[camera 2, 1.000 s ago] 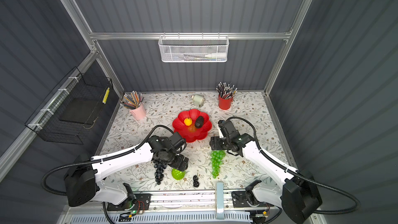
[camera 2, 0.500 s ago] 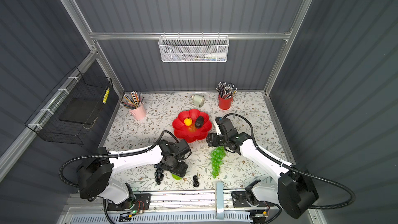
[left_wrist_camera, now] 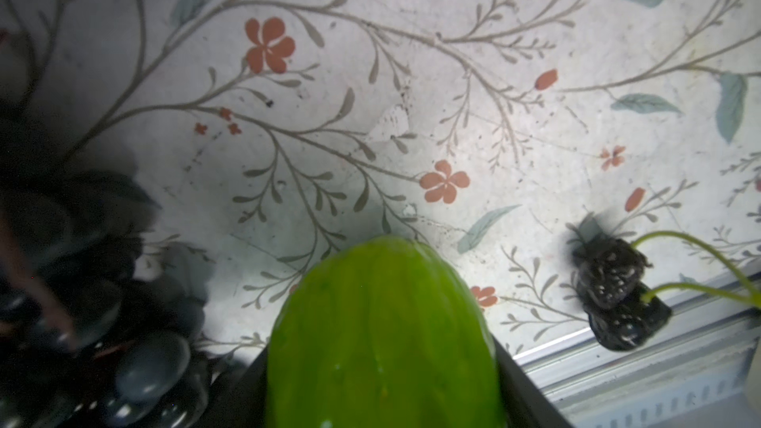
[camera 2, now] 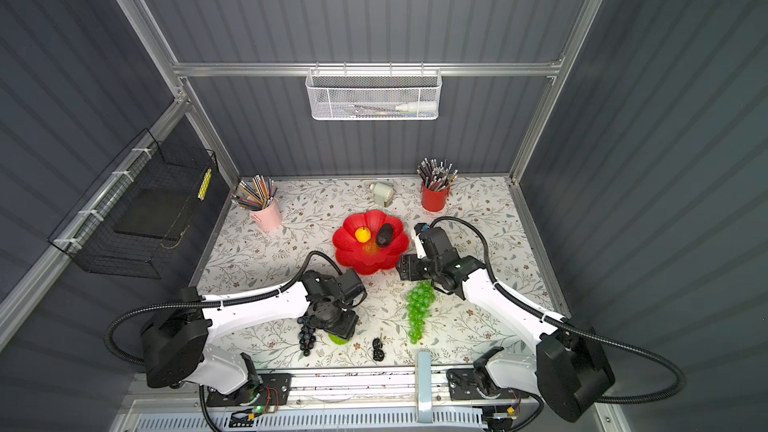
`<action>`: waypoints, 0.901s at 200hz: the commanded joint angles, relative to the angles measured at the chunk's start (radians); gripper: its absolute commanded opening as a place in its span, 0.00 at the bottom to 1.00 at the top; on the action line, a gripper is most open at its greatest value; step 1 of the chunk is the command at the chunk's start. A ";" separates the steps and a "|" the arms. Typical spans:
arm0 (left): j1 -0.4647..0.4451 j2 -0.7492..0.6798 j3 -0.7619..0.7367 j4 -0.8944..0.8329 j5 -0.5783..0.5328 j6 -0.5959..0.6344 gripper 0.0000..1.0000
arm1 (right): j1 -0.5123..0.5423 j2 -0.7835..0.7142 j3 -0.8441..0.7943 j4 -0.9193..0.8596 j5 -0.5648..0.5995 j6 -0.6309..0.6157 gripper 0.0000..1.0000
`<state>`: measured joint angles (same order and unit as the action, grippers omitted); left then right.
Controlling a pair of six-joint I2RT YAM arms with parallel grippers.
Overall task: Place and organize the fake fruits in the fruit bowl
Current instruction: 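Carry the green fruit into the red bowl with the left gripper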
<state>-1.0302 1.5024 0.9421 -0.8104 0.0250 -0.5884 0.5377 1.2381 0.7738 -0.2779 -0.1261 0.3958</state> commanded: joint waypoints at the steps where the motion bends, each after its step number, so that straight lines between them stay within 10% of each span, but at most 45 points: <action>1: 0.040 -0.035 0.119 -0.060 -0.017 0.007 0.43 | 0.004 -0.039 -0.018 0.008 0.041 -0.009 0.80; 81: 0.385 0.322 0.713 -0.128 0.000 0.252 0.44 | -0.012 0.006 0.016 0.057 0.038 -0.005 0.81; 180: 0.477 0.576 0.711 0.124 0.110 0.305 0.48 | -0.014 -0.009 0.036 0.012 0.050 -0.047 0.82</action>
<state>-0.5552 2.0533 1.6474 -0.7391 0.0853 -0.3164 0.5282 1.2446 0.7883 -0.2344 -0.0761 0.3740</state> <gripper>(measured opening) 0.655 0.821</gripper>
